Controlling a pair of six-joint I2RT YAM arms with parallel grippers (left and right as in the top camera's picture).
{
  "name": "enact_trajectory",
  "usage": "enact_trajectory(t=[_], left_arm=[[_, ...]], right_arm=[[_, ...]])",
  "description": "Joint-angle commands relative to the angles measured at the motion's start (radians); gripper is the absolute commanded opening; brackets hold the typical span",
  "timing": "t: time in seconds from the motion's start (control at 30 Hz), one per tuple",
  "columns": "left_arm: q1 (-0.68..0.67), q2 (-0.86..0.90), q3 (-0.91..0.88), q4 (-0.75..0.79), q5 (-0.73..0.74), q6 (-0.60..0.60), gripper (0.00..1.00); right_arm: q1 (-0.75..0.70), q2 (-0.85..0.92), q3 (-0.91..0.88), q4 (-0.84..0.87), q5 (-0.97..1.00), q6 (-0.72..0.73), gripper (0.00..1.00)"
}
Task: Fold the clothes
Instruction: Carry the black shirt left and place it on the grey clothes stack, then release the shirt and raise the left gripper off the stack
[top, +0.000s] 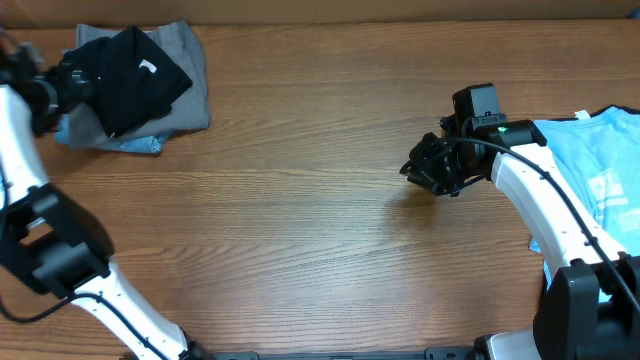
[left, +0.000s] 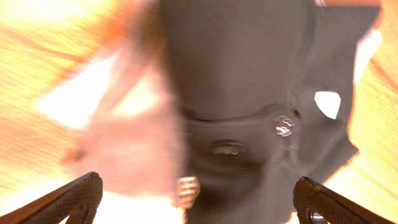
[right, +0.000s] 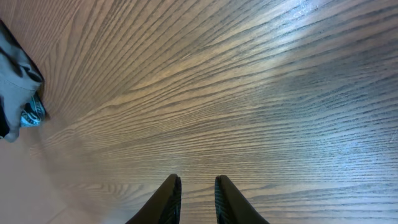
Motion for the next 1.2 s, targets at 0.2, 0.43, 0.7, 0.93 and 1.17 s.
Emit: enact_trajectory(t=[0.2, 0.43, 0.7, 0.93, 1.17], left_arm=[[0.104, -0.005, 0.155, -0.069, 0.333, 0.097, 0.97], [-0.061, -0.004, 0.029, -0.039, 0.091, 0.207, 0.04], [-0.158, -0.004, -0.254, 0.249, -0.216, -0.007, 0.04], [-0.159, -0.004, -0.377, 0.361, -0.299, -0.1, 0.21], [-0.158, -0.03, -0.259, 0.275, -0.178, -0.054, 0.59]], right_arm=[[0.001, -0.008, 0.016, 0.037, 0.033, -0.007, 0.22], [0.001, -0.008, 0.016, 0.05, 0.044, -0.007, 0.23], [0.001, -0.008, 0.016, 0.05, 0.043, -0.007, 0.23], [0.001, -0.008, 0.016, 0.047, 0.043, -0.007, 0.22], [0.001, -0.008, 0.016, 0.034, 0.043, -0.008, 0.22]])
